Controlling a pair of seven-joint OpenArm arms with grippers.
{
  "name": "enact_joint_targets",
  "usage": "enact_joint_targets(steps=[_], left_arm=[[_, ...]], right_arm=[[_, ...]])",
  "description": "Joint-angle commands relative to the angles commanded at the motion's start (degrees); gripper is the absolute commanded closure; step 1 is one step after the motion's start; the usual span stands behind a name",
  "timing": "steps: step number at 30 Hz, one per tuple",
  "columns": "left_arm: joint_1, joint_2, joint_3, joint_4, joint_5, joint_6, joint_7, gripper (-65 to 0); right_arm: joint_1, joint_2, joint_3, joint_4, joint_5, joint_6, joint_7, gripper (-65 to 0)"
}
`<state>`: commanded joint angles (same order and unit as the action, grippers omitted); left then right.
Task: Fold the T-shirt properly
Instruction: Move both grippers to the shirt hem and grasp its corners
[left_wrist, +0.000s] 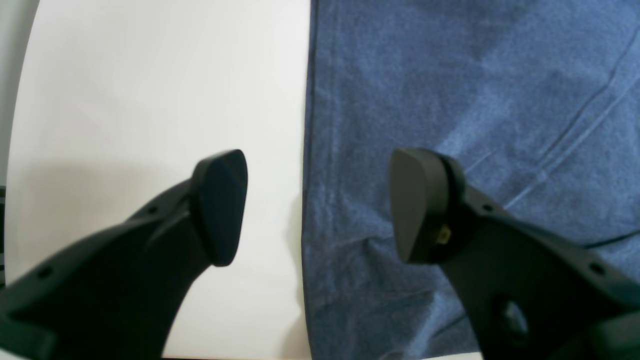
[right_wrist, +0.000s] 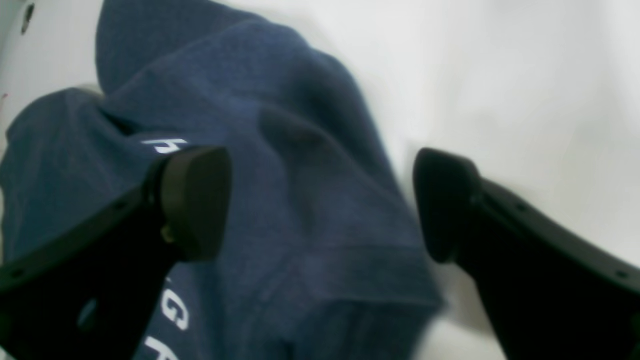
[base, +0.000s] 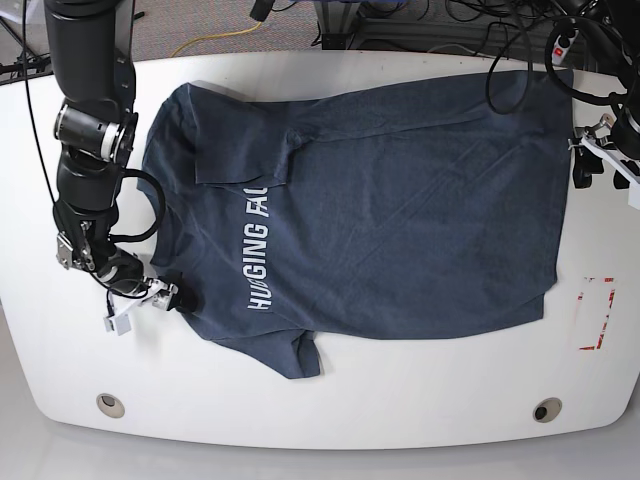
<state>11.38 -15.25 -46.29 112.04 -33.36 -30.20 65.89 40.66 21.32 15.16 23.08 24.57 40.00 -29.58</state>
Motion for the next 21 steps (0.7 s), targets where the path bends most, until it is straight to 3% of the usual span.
enact_joint_targets(steps=[5,12,17,21], left_arm=[[-3.0,-0.1,0.1,-0.4,0.1,0.1,0.0,-41.9],[-12.3,-0.1,2.5,-10.1,6.9,0.1,0.0,-46.5],[-21.5,-0.2,2.5,-21.3,15.8,0.1,-0.1,-48.5],[-28.4,-0.2,2.5,-31.6,18.8,0.1,-1.3,-48.5]], right_arm=[[-0.2,-1.8,-1.1,0.0,0.0,0.0,0.4,-49.9],[-0.3,-2.4,-1.1,0.0,0.0,0.0,0.5,-22.5],[-0.3,-2.0,-1.2,0.2,0.0,0.0,0.4,-8.7],[-0.3,-1.9,-1.2,0.2,-0.1,0.0,0.4,-0.5]])
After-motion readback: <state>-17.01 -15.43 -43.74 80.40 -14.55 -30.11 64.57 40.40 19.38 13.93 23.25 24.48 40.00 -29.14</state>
